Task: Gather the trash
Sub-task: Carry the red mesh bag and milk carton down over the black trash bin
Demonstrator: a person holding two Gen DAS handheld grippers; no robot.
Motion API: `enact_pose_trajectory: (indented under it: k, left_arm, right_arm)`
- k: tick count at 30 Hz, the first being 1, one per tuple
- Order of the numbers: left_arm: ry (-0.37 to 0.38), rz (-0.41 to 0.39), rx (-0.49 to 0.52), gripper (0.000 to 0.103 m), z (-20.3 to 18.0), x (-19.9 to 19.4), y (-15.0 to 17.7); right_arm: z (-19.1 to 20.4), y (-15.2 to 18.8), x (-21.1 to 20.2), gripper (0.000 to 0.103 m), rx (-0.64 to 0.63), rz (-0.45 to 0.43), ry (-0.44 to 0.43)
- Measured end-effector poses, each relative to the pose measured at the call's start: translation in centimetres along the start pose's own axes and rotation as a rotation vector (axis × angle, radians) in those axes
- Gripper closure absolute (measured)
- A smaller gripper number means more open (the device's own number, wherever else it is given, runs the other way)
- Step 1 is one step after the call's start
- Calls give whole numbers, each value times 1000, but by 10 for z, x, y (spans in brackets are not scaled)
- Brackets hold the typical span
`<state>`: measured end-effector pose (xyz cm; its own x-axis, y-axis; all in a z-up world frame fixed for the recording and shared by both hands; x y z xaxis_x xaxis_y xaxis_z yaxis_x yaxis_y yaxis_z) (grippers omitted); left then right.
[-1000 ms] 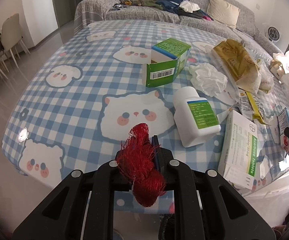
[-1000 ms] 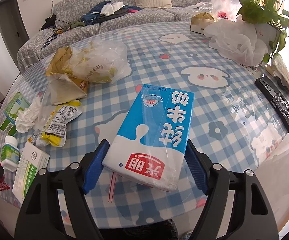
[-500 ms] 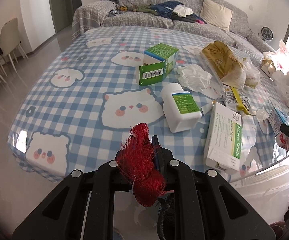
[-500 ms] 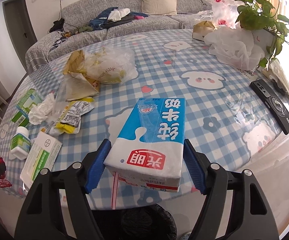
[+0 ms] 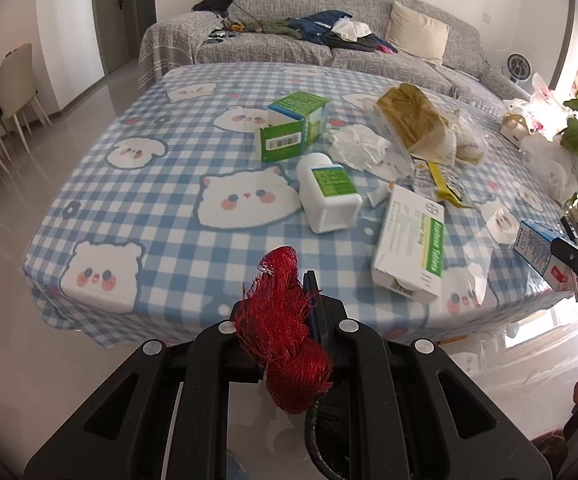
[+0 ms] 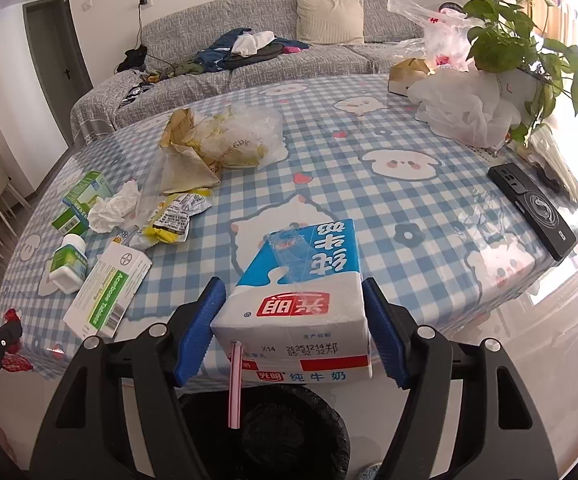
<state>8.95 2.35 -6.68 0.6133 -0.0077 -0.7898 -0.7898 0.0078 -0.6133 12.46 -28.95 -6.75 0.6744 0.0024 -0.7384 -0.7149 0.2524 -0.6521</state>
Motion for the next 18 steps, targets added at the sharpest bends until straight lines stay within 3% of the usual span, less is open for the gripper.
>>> enact_pose_trajectory:
  k: [18]
  left_arm:
    - [37,-22,15,89,-24,-28,27]
  right_arm:
    - [-3,22,-47,37,-26,-46,-56]
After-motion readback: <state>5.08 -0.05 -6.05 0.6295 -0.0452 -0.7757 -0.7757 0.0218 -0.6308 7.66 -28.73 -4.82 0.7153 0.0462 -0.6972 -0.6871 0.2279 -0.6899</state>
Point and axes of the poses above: each gripper's, at about its wrist camera, not at the fingertips, and x roughly the way its jaws point, z to its left, y to its underside, the point moved 6 cm from there along x, roughly the way its jaws point, and after that the axes turned 7 degrees about x, right-handed, at the moved point
